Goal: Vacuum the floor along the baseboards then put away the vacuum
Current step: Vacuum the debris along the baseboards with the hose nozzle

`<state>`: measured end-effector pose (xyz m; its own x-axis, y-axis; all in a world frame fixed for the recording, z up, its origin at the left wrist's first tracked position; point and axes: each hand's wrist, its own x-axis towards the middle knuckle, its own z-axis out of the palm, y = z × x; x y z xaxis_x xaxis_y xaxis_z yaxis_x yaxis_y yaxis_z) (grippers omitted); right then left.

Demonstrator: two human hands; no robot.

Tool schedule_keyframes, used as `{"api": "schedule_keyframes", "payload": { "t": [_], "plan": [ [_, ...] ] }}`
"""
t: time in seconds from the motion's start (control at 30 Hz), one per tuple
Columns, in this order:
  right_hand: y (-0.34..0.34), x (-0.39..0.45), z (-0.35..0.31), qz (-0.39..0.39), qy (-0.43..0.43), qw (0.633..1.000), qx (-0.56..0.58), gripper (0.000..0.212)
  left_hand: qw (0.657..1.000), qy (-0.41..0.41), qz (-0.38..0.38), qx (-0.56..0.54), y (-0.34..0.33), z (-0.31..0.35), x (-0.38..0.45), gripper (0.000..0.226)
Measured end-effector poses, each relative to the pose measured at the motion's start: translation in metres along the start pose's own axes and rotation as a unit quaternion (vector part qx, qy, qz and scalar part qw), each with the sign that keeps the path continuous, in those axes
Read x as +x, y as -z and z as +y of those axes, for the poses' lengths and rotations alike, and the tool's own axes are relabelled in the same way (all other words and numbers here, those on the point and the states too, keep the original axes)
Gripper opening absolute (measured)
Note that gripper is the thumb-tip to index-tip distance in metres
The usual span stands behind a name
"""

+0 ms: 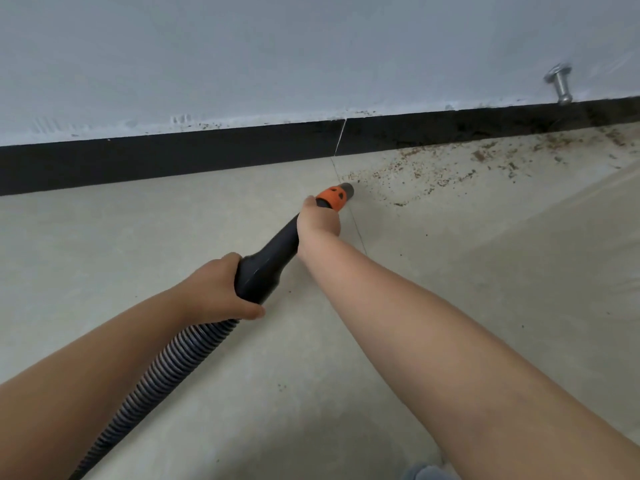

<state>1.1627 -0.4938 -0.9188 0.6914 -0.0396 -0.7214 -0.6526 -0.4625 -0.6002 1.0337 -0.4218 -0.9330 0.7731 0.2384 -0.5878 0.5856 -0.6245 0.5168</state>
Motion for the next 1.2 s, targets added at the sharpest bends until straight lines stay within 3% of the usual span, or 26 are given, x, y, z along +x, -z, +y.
{"api": "schedule_keyframes", "payload": {
  "t": [0.23,0.33,0.5,0.77,0.97,1.2],
  "plan": [
    [-0.021,-0.001,0.009,-0.014,0.021,0.999,0.041,0.051,0.999,0.008,0.051,-0.013,0.013,-0.018,-0.018,0.044],
    [-0.035,-0.005,0.012,-0.046,0.011,0.997,0.058,0.053,0.993,0.042,0.109,-0.035,0.011,-0.025,-0.023,0.044],
    [-0.047,-0.002,0.008,-0.031,-0.009,0.996,0.085,0.052,0.973,0.097,0.197,0.066,0.006,-0.016,-0.008,0.036],
    [-0.053,0.006,-0.010,-0.042,-0.004,0.998,0.057,0.052,0.960,0.103,0.233,0.115,0.013,-0.009,0.003,0.033],
    [-0.036,0.023,-0.027,0.000,0.016,1.000,0.018,0.053,0.963,0.075,0.224,0.128,0.007,0.016,0.027,0.034],
    [-0.040,0.018,-0.023,0.011,0.049,0.998,-0.028,0.072,0.968,0.068,0.218,0.105,0.008,0.024,0.037,0.037]
  ]
}}
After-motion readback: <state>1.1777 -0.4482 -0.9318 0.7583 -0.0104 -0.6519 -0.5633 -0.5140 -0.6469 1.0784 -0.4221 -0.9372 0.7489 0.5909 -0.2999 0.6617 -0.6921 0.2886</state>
